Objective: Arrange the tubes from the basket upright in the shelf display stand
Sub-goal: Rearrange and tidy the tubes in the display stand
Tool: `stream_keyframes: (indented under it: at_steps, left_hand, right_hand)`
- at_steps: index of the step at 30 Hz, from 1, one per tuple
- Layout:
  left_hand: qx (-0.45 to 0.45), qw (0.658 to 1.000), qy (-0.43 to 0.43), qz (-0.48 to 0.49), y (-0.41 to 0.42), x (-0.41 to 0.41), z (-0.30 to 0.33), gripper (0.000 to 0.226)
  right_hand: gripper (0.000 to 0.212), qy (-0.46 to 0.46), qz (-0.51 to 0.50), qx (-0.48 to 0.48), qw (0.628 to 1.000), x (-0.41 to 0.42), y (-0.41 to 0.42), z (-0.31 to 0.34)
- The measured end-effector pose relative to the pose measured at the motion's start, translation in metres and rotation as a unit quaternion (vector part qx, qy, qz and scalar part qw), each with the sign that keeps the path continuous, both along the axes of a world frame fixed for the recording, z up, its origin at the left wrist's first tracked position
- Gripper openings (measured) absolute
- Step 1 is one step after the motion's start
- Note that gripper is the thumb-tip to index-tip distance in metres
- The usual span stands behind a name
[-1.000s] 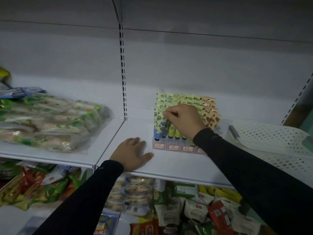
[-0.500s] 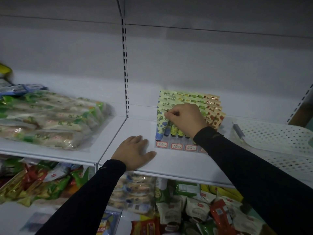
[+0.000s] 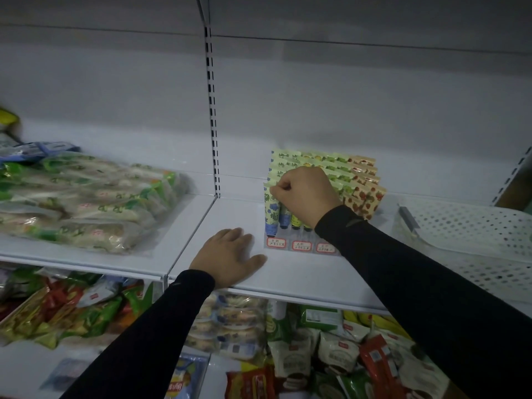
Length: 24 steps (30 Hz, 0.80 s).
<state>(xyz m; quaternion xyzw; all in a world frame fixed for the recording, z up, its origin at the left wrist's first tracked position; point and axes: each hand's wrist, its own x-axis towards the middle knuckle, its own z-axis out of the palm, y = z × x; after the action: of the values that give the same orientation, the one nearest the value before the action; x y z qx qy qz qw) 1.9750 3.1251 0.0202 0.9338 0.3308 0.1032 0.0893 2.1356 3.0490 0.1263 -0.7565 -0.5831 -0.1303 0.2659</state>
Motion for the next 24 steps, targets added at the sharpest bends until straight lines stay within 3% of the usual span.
stream_keyframes:
  at_steps: [9, 24]
  left_hand:
    - [-0.002, 1.0, 0.003, 0.002, -0.003, 0.0, 0.002, 0.063]
    - [-0.003, 1.0, 0.0, 0.005, -0.003, 0.0, 0.002, 0.062]
  right_hand:
    - [0.032, 0.078, 0.007, -0.037, 0.996, 0.004, -0.004, 0.01]
    - [0.041, 0.038, -0.018, -0.055, 0.998, 0.007, 0.004, 0.007]
